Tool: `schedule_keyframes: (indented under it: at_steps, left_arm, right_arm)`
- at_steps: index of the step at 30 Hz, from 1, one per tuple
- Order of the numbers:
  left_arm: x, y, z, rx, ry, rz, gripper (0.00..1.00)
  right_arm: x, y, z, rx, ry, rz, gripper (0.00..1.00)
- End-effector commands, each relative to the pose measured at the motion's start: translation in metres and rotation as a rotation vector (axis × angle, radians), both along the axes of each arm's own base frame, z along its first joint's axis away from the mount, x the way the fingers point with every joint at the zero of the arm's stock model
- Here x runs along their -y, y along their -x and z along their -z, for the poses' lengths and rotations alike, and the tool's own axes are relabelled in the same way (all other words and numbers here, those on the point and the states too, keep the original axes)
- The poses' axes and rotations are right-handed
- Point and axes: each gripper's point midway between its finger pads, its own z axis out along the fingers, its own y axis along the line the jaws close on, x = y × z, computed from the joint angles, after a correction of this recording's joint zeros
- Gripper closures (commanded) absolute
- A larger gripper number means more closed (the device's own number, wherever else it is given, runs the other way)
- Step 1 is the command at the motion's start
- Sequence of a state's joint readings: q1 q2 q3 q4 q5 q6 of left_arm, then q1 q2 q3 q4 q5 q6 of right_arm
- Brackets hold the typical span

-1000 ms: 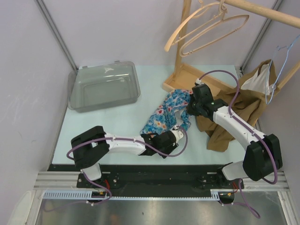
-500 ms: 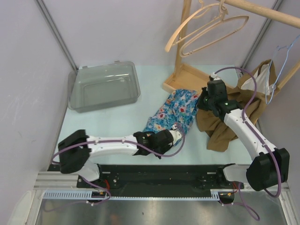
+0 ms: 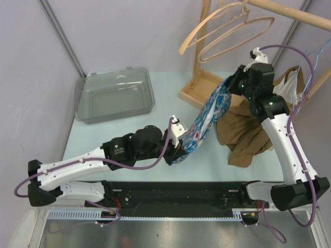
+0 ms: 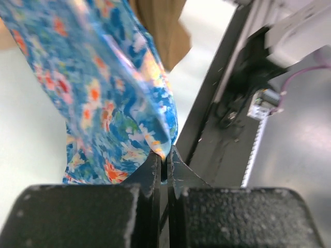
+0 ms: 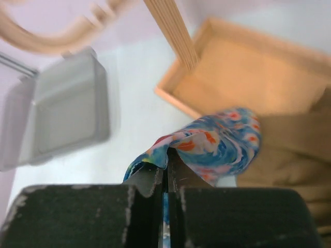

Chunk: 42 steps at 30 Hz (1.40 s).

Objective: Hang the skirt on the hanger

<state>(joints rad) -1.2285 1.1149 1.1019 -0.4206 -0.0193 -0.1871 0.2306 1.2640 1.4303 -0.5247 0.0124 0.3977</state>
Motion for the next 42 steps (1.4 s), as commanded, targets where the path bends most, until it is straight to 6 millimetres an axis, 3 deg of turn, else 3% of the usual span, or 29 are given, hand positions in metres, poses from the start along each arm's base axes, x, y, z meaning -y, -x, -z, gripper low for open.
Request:
schedule_keyframes:
  at_steps: [1,5,7,17,20,21,23,24,25,28,31,33,34,35,36,37,39,40,41,42]
  left_arm:
    - [0.010,0.017,-0.061,0.052,0.148,0.122,1.00]
    - [0.015,0.026,-0.087,0.081,0.200,0.195,1.00]
    - [0.019,0.030,-0.091,0.082,0.208,0.227,1.00]
    - [0.057,0.055,-0.097,0.045,0.256,0.436,1.00]
    - [0.069,0.058,-0.109,0.056,0.286,0.481,1.00]
    - [0.077,0.060,-0.105,0.049,0.274,0.497,1.00]
    - [0.085,0.061,-0.118,0.076,0.293,0.515,1.00]
    - [0.092,0.063,-0.113,0.070,0.276,0.530,1.00]
    - [0.095,0.064,-0.123,0.090,0.292,0.536,1.00]
    - [0.105,0.070,-0.124,0.094,0.283,0.555,1.00]
    - [0.106,0.071,-0.113,0.065,0.272,0.543,1.00]
    - [0.105,0.071,-0.105,0.054,0.285,0.529,1.00]
    - [0.100,0.070,-0.083,0.014,0.253,0.497,1.00]
    - [0.096,0.070,-0.075,-0.001,0.248,0.483,1.00]
    - [0.094,0.069,-0.067,-0.010,0.244,0.467,1.00]
    - [0.088,0.064,-0.036,-0.048,0.190,0.414,1.00]
    - [0.074,0.059,-0.020,-0.055,0.172,0.351,1.00]
    - [0.063,0.054,0.014,-0.094,0.112,0.287,1.00]
    - [0.052,0.053,0.022,-0.105,0.105,0.258,1.00]
    - [0.045,0.053,0.034,-0.125,0.093,0.234,1.00]
  right_arm:
    - [0.012,0.004,-0.104,0.233,0.014,0.028,1.00]
    - [0.017,0.008,-0.143,0.305,0.030,0.042,1.00]
    - [0.019,0.009,-0.154,0.323,0.036,0.049,1.00]
    - [0.040,0.015,-0.155,0.323,0.095,0.118,1.00]
    - [0.051,0.018,-0.157,0.328,0.101,0.145,1.00]
    - [0.054,0.019,-0.161,0.337,0.104,0.151,1.00]
    - [0.060,0.021,-0.166,0.346,0.108,0.160,1.00]
    - [0.062,0.023,-0.173,0.360,0.112,0.160,1.00]
    - [0.063,0.022,-0.175,0.366,0.117,0.159,1.00]
    - [0.058,0.014,-0.184,0.376,0.121,0.132,1.00]
    - [0.040,-0.007,-0.172,0.343,0.114,0.067,1.00]
    - [0.011,-0.025,-0.154,0.306,0.119,0.002,1.00]
    - [0.000,-0.033,-0.141,0.281,0.125,-0.020,1.00]
    - [-0.028,-0.035,-0.129,0.261,0.129,-0.083,1.00]
    - [-0.044,-0.048,-0.110,0.231,0.138,-0.102,1.00]
    - [-0.060,-0.052,-0.098,0.212,0.142,-0.133,1.00]
    - [-0.103,-0.063,-0.051,0.143,0.155,-0.208,1.00]
    - [-0.116,-0.066,-0.032,0.116,0.162,-0.227,1.00]
    - [-0.127,-0.070,-0.008,0.077,0.169,-0.244,1.00]
    - [-0.147,-0.071,0.004,0.072,0.160,-0.276,1.00]
